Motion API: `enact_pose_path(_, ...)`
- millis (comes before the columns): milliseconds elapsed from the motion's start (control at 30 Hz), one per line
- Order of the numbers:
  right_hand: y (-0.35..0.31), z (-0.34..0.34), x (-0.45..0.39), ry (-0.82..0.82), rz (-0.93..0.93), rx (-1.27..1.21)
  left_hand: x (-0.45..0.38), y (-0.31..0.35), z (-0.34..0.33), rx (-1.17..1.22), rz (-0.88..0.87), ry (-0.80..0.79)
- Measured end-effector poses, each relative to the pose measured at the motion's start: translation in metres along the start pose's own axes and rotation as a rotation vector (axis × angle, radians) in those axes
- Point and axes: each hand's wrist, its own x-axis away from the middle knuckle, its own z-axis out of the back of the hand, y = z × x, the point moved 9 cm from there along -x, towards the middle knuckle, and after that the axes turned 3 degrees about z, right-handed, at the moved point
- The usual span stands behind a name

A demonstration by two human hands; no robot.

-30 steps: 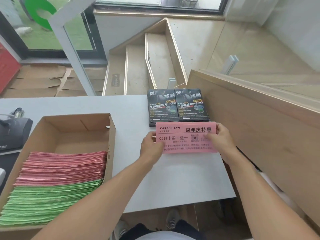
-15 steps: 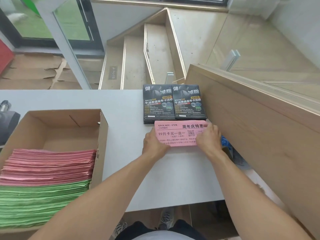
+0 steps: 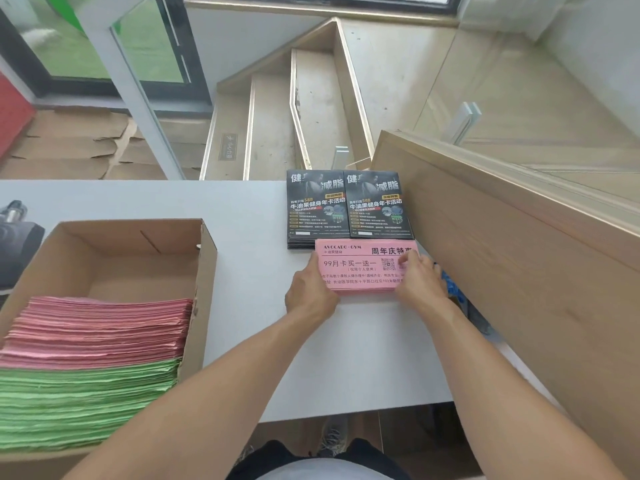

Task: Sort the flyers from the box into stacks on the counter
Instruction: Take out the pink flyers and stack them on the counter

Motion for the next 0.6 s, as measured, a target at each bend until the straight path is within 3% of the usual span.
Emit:
enact_pose_path(100, -0.034, 0.021, 0.008, 0.121, 0.108, 0.038, 0.012, 0.000, 0.017, 0.075, -0.039, -0.048)
enact_pose_path(267, -0.173, 0.042, 0.049, 0.269, 0.522, -0.274, 0.042, -0.026, 0.123, 0.407, -0.223, 0.290)
enact_pose_path(367, -0.255, 0.011, 0.090, 0.157, 0.759, -0.369, 0.059, -0.076, 0.197, 0.417, -0.188, 0.496)
enact_pose_path(433, -0.302, -0.020, 0.117, 0.029, 0.887, -0.335, 0.069, -0.113, 0.238, 0.293, -0.136, 0.590)
enact_pose_path(500, -0.340, -0.051, 0.141, -0.098, 0.986, -0.238, 0.074, -0.148, 0.263, 0.108, -0.099, 0.616)
enact_pose_path(600, -0.375, -0.088, 0.156, -0.258, 0.984, -0.081, 0.069, -0.190, 0.276, -0.173, -0.081, 0.556)
